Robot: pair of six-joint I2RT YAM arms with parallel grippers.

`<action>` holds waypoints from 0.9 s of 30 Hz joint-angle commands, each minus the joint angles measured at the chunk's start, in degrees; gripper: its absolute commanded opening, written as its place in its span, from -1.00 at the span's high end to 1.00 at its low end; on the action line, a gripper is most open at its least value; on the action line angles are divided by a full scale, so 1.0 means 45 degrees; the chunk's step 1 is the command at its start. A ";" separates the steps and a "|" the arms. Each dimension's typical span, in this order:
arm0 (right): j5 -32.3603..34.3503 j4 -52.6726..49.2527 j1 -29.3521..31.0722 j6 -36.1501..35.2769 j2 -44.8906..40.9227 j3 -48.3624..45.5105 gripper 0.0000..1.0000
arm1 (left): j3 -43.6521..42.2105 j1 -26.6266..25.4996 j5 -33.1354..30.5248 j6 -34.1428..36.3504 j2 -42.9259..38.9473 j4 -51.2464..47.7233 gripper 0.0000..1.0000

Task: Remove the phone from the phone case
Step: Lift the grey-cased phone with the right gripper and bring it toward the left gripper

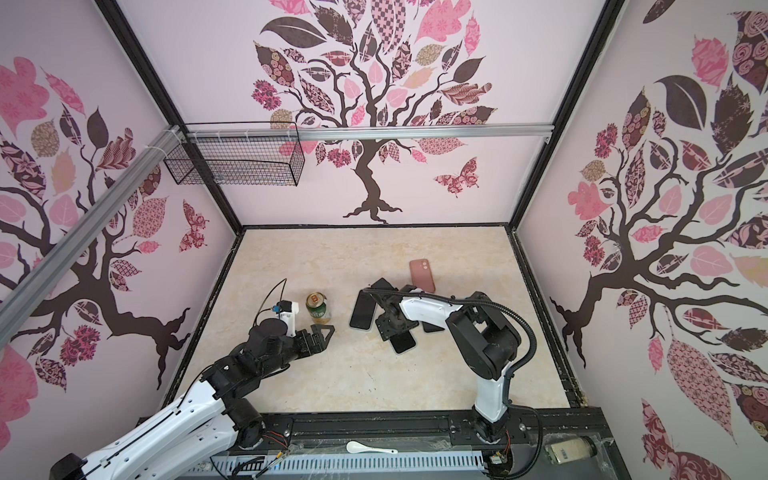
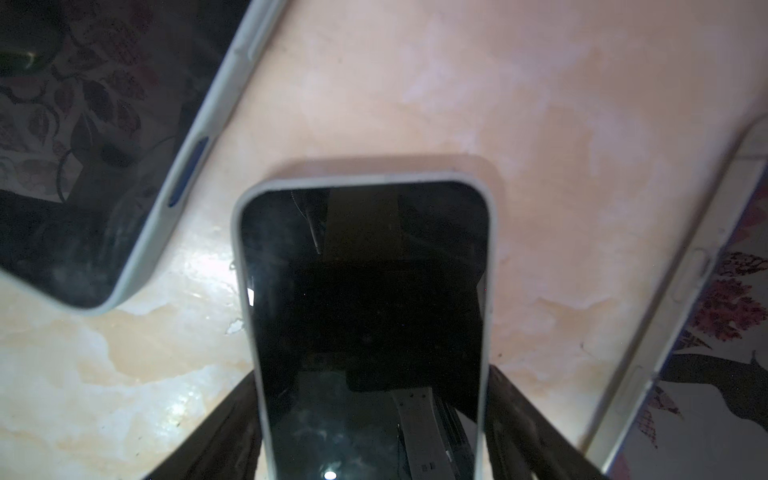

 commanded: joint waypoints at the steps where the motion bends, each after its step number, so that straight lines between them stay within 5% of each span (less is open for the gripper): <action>1: -0.0557 0.0336 -0.0241 0.1347 -0.1530 -0.0415 -0.29 | 0.0102 0.0048 0.0388 0.0248 0.0093 0.0644 -0.96; 11: -0.3193 0.4515 -0.1003 0.5932 -0.5600 -0.2750 -0.27 | 0.0200 -0.0348 0.2284 0.0982 0.1467 0.2593 -0.97; 18: -0.4107 0.8018 -0.1069 1.0532 -0.7356 -0.4934 -0.03 | 0.0606 -0.1793 0.2305 0.1524 0.3166 0.4686 -0.96; 27: -0.2854 0.8975 -0.0694 1.3239 -0.9027 -0.6405 0.11 | 0.1199 -0.1880 0.2845 0.1737 0.4431 0.5949 -0.84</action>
